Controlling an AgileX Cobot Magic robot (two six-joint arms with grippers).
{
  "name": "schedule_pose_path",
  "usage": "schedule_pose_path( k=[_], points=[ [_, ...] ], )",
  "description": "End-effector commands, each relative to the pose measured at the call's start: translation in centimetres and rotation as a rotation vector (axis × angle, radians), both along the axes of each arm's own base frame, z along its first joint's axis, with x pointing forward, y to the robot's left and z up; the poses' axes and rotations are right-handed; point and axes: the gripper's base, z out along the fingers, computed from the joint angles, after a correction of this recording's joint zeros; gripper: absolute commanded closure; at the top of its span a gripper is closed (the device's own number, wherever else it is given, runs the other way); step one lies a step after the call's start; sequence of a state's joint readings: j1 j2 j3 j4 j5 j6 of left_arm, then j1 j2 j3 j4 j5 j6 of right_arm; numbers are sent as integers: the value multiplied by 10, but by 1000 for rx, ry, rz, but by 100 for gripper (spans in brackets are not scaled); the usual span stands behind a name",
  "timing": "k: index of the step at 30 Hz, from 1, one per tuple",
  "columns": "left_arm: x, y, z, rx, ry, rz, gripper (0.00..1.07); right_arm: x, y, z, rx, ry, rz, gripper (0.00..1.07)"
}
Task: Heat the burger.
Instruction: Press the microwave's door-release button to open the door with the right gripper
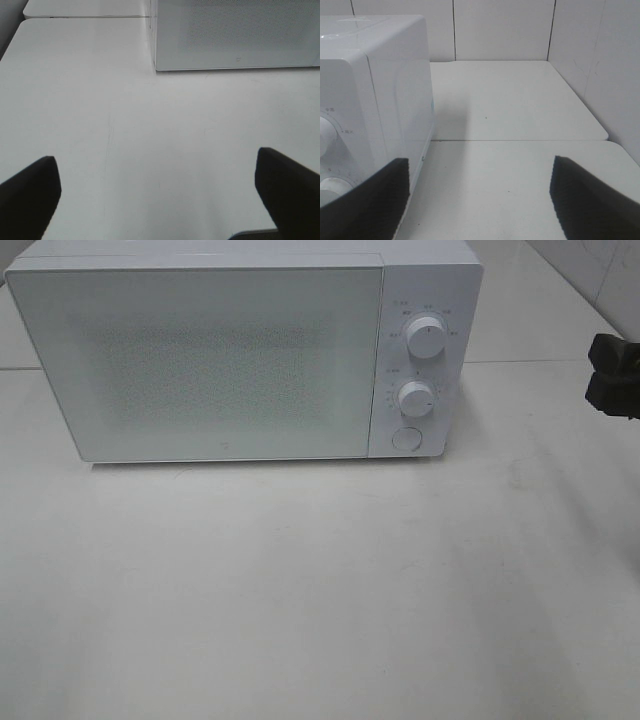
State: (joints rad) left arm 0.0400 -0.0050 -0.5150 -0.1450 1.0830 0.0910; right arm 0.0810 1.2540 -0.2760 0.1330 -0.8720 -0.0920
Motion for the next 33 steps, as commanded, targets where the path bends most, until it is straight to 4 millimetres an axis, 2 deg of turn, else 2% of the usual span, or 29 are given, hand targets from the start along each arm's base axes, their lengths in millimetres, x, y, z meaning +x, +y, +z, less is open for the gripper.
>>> schedule_pose_path(
  k=[1,6,22,33],
  points=[
    [0,0,1,-7,-18,7,9,-4,2,-1,-4,-23,-5,32],
    [0,0,1,-7,-18,7,9,-16,20,-9,-5,-38,11,32],
    [0,0,1,-7,-18,7,9,-28,70,-28,-10,-4,78,32],
    [0,0,1,-7,-18,7,9,-43,96,-47,-33,61,98,32]
  ],
)
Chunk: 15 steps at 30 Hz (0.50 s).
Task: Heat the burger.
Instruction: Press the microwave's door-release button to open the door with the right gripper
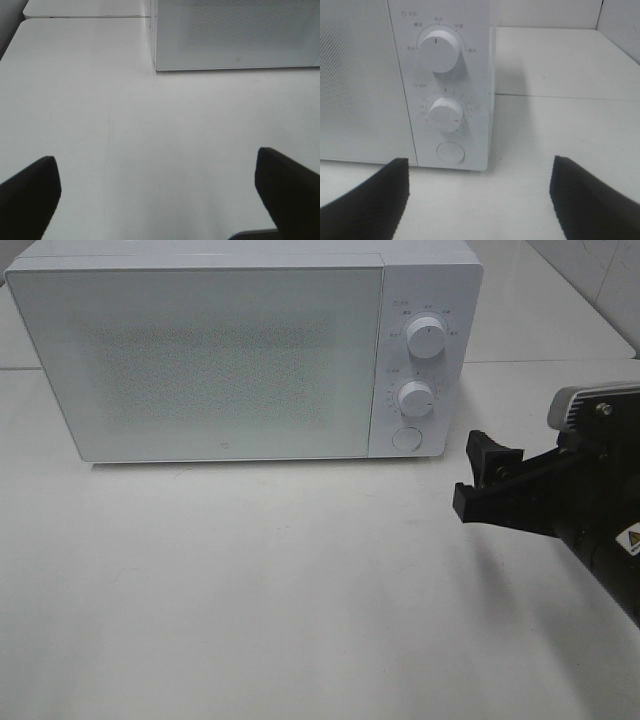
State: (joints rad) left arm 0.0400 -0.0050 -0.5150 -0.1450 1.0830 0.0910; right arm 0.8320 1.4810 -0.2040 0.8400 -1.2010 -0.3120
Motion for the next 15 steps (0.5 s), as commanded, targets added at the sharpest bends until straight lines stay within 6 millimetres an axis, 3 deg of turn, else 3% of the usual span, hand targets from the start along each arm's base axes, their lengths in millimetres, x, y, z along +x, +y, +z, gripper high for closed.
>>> schedule_pose_path(
  k=[1,9,15],
  points=[
    [0,0,1,-7,-18,7,9,-4,3,-1,-12,-17,-4,32],
    [0,0,1,-7,-18,7,9,-7,10,-3,40,-2,13,32],
    [0,0,1,-7,-18,7,9,-7,10,-3,237,22,-26,33]
  ],
)
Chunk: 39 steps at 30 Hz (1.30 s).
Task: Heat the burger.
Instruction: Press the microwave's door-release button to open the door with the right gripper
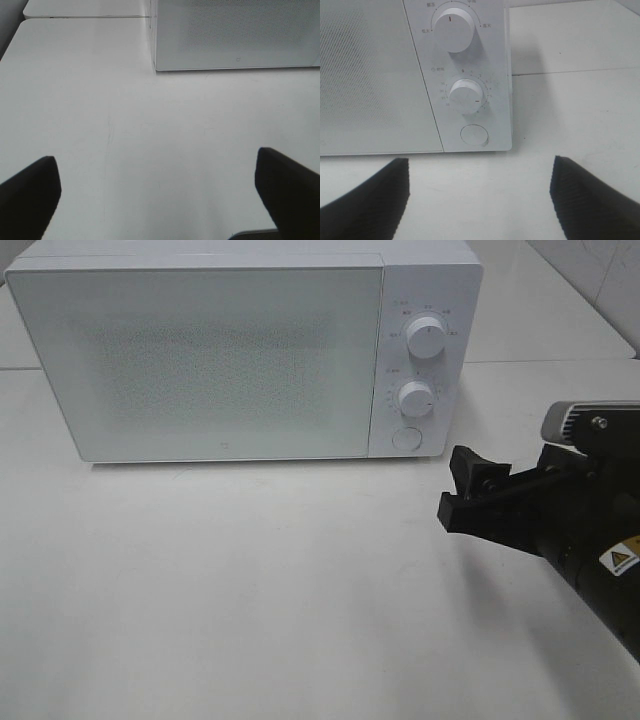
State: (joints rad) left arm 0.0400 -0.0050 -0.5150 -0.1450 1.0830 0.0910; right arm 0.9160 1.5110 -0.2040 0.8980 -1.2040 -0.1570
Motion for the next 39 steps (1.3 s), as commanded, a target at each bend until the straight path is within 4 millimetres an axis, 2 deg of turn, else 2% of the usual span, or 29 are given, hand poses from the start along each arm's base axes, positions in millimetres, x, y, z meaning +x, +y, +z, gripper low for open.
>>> schedule_pose_path(
  k=[1,4,6,7,9,10,12,14,15,18,19,21,23,24,26,27,29,30,32,33,35,39],
  points=[
    [0,0,1,-7,-18,7,9,1,0,3,163,-17,-41,33],
    [0,0,1,-7,-18,7,9,1,0,3,201,-12,-49,34],
    [0,0,1,-7,-18,7,9,1,0,3,315,1,-74,37],
    [0,0,1,-7,-18,7,9,1,0,3,315,1,-74,37],
    [0,0,1,-7,-18,7,9,1,0,3,460,18,-106,39],
    [0,0,1,-7,-18,7,9,1,0,3,460,18,-106,39],
    [0,0,1,-7,-18,7,9,1,0,3,638,38,-146,42],
    [0,0,1,-7,-18,7,9,1,0,3,677,44,-154,44],
    [0,0,1,-7,-18,7,9,1,0,3,775,57,-176,46],
    [0,0,1,-7,-18,7,9,1,0,3,822,63,-187,47],
    [0,0,1,-7,-18,7,9,0,0,3,914,78,-208,50],
    [0,0,1,-7,-18,7,9,0,0,3,948,84,-216,52],
    [0,0,1,-7,-18,7,9,0,0,1,1104,126,-259,61],
    [0,0,1,-7,-18,7,9,0,0,1,1104,126,-259,61],
    [0,0,1,-7,-18,7,9,-1,1,-2,1225,166,-298,76],
    [0,0,1,-7,-18,7,9,-1,1,-2,1225,166,-298,76],
    [0,0,1,-7,-18,7,9,-2,2,-4,1312,210,-336,90],
    [0,0,1,-7,-18,7,9,-2,2,-4,1312,210,-336,90],
    [0,0,1,-7,-18,7,9,-2,2,-6,1339,237,-355,100],
    [0,0,1,-7,-18,7,9,-2,2,-6,1339,237,-355,100],
    [0,0,1,-7,-18,7,9,-2,2,-7,1350,237,-368,107],
    [0,0,1,-7,-18,7,9,-1,2,-8,1350,236,-383,107]
  ],
)
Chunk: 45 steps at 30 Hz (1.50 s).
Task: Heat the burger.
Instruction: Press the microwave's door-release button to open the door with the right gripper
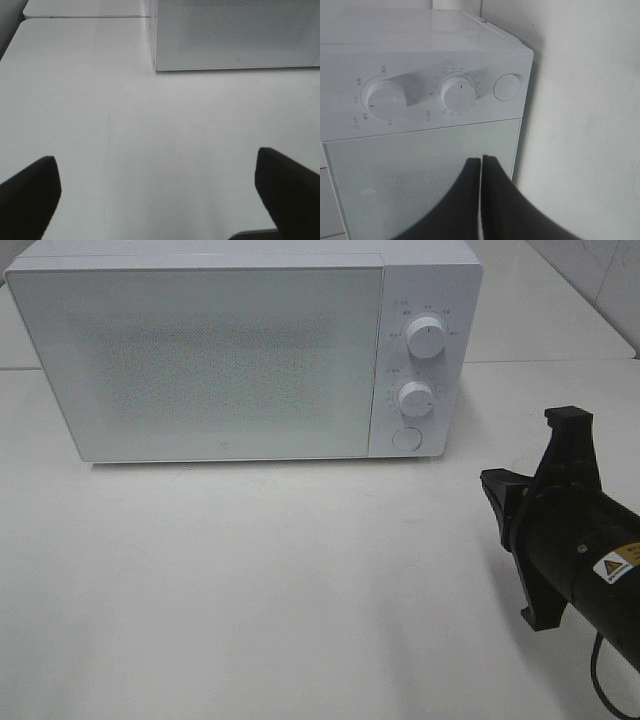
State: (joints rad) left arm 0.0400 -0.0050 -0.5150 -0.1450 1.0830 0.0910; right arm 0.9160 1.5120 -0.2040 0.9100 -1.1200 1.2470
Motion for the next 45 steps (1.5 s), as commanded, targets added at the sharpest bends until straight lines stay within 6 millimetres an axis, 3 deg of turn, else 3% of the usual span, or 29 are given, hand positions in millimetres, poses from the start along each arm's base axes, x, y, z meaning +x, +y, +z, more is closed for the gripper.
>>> schedule_pose_path(
  k=[1,20,42,45],
  points=[
    [0,0,1,-7,-18,7,9,2,1,-1,6,10,-13,107],
    [0,0,1,-7,-18,8,9,19,17,-37,-11,121,-67,107],
    [0,0,1,-6,-18,8,9,96,24,-51,6,158,-97,107],
    [0,0,1,-6,-18,8,9,99,25,-51,5,155,-99,107]
  ],
)
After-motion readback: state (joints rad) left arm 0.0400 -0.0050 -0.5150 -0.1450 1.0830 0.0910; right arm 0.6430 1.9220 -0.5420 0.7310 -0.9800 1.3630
